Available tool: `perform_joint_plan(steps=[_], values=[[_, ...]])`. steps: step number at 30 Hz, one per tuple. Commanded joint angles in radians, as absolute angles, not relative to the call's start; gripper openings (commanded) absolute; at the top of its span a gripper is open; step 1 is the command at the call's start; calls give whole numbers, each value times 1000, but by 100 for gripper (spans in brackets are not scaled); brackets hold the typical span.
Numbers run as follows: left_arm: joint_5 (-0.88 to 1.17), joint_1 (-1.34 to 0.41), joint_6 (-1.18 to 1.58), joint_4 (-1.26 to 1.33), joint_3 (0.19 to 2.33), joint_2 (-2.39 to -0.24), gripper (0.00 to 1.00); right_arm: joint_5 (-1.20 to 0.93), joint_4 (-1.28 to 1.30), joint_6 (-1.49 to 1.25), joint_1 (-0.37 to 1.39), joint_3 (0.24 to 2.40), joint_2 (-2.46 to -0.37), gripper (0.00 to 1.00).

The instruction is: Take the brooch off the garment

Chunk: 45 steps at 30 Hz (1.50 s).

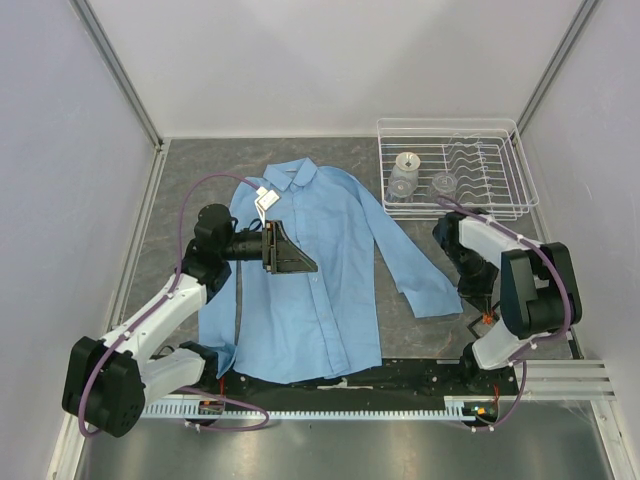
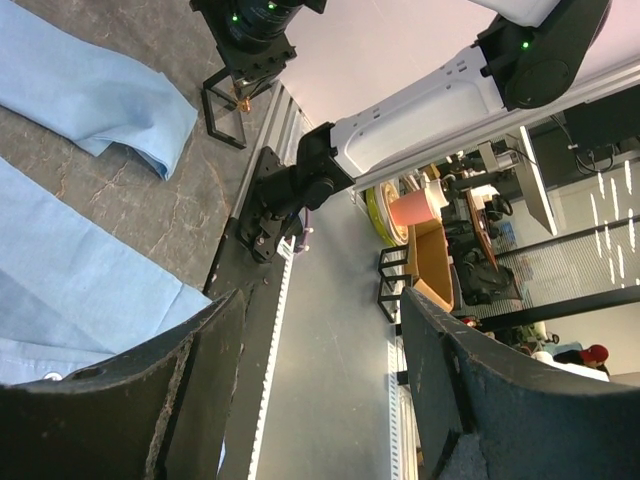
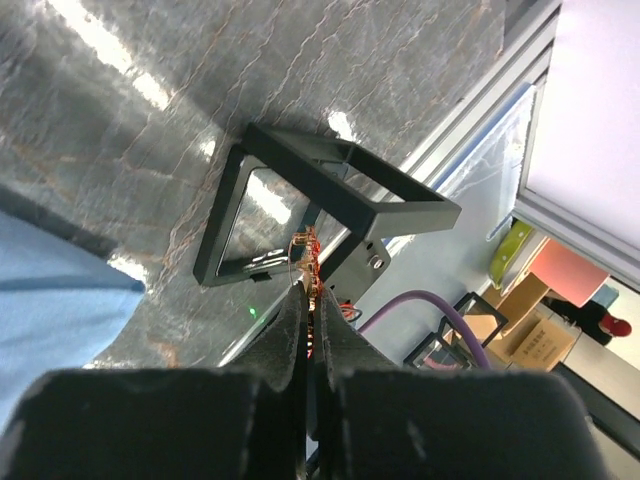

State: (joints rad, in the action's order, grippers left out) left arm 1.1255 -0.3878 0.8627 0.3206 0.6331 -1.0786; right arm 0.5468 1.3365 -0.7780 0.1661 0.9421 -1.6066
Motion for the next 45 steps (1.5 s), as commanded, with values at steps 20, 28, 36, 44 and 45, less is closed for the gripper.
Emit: perform_joint_plan(steps=[20, 28, 36, 44, 45], values=[[1170, -382, 913, 396, 624, -1089, 69, 634, 1370, -865, 170, 899, -1732, 2], [1173, -380, 914, 399, 624, -1092, 70, 621, 1330, -844, 173, 897, -1759, 5], [1175, -379, 927, 414, 618, -1098, 69, 589, 1302, -810, 189, 900, -1776, 6], [1177, -379, 927, 414, 618, -1101, 69, 597, 1299, -811, 198, 907, -1802, 8], [1178, -379, 927, 416, 620, -1100, 69, 597, 1298, -811, 201, 908, -1805, 8]])
